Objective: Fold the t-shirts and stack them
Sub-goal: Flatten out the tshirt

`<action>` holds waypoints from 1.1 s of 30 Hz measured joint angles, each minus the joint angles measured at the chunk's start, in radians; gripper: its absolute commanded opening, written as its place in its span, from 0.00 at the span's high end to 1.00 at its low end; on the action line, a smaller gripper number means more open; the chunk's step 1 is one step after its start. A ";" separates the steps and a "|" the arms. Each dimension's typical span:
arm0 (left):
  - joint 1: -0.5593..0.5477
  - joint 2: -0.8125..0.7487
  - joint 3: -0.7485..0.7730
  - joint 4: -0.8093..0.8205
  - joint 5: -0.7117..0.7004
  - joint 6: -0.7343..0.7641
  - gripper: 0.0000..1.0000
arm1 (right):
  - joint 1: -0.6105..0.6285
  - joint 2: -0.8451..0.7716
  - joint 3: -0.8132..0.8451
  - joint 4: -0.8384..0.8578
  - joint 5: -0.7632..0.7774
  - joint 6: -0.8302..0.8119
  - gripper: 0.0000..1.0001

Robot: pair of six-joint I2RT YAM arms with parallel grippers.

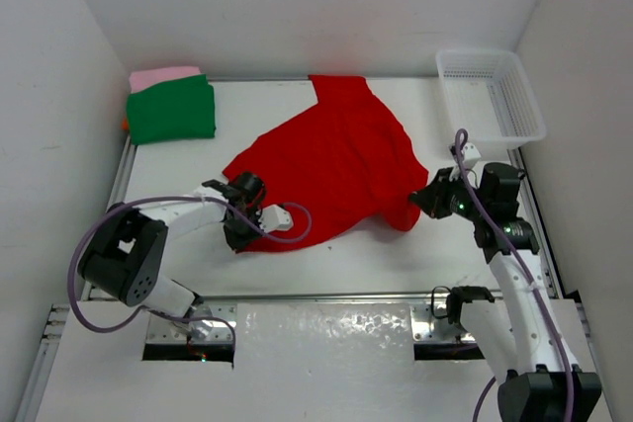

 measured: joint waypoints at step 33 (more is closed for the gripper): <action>0.054 -0.415 1.328 -0.477 -0.115 -0.117 1.00 | 0.135 0.069 1.339 -0.380 0.232 -0.228 1.00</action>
